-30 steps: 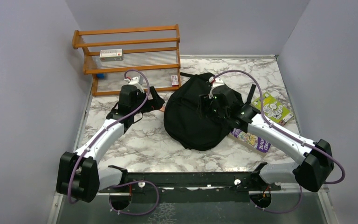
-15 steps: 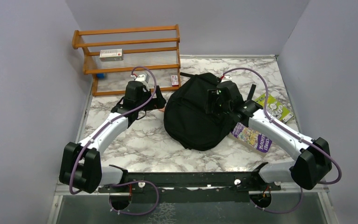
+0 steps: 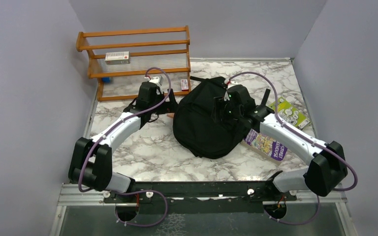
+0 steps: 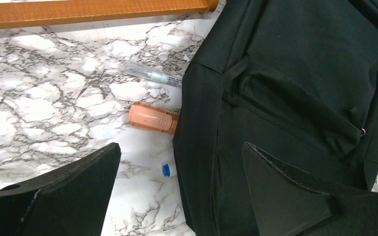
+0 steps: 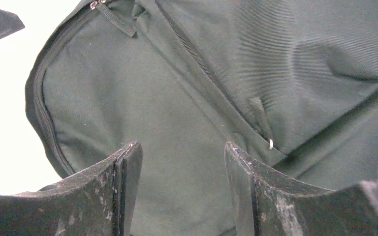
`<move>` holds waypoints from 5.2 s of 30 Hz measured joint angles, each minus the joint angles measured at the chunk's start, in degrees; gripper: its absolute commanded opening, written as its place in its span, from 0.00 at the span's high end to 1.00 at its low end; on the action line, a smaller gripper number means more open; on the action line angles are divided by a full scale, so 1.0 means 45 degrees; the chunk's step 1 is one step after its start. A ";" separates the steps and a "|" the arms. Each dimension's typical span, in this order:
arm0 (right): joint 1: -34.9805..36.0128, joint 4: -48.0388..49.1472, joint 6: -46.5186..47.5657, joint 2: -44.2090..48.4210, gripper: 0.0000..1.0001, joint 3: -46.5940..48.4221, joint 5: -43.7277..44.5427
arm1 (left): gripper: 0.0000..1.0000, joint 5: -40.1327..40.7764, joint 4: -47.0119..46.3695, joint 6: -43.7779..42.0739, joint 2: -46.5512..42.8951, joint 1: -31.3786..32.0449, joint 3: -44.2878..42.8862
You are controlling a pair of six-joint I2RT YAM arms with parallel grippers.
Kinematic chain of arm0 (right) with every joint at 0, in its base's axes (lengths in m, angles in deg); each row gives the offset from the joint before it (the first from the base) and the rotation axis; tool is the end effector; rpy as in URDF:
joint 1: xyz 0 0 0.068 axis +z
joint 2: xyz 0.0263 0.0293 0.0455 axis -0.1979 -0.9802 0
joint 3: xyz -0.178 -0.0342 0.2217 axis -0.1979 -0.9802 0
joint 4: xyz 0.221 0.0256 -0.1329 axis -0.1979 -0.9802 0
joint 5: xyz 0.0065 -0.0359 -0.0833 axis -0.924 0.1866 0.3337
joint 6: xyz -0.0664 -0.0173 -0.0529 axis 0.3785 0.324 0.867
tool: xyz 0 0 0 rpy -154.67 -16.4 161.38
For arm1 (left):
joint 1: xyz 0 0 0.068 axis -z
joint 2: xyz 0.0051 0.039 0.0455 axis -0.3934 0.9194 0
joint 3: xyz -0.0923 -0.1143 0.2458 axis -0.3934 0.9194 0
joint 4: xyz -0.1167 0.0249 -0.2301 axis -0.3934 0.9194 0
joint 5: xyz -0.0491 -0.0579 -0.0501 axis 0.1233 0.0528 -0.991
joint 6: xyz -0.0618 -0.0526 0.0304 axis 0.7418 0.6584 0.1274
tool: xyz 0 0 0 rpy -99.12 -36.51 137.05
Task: Pack the student bag
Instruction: Unzip the student bag at the center of the board.
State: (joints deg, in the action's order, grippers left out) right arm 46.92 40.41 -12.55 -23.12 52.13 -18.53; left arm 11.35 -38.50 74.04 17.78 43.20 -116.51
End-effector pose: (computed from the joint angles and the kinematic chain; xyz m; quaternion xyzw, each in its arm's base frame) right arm 0.2619 0.1794 0.2728 -0.1050 0.8999 0.1646 0.3900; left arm 0.3130 -0.1240 0.2396 0.0024 0.8861 -0.2199 0.4081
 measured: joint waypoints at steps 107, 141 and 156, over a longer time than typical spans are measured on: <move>0.0287 0.3599 0.5435 0.0141 0.99 -0.1948 -0.1865 | 0.32 -0.0423 0.0583 -0.0078 -0.3007 0.1384 0.0957; 0.0301 0.4148 0.3079 -0.0661 0.99 -0.3240 -0.1462 | 0.33 -0.2195 0.0986 -0.3308 -0.2341 0.1375 0.0384; 0.0301 0.3764 0.2633 -0.1156 0.99 -0.2667 -0.1404 | 0.35 -0.2463 -0.0418 -0.4405 -0.3512 0.1413 0.2574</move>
State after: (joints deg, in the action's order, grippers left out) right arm 48.28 57.35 -0.71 -28.32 40.13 -24.85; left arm 0.27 -40.38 54.21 1.98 49.56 -104.92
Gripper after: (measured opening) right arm 0.022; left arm 0.662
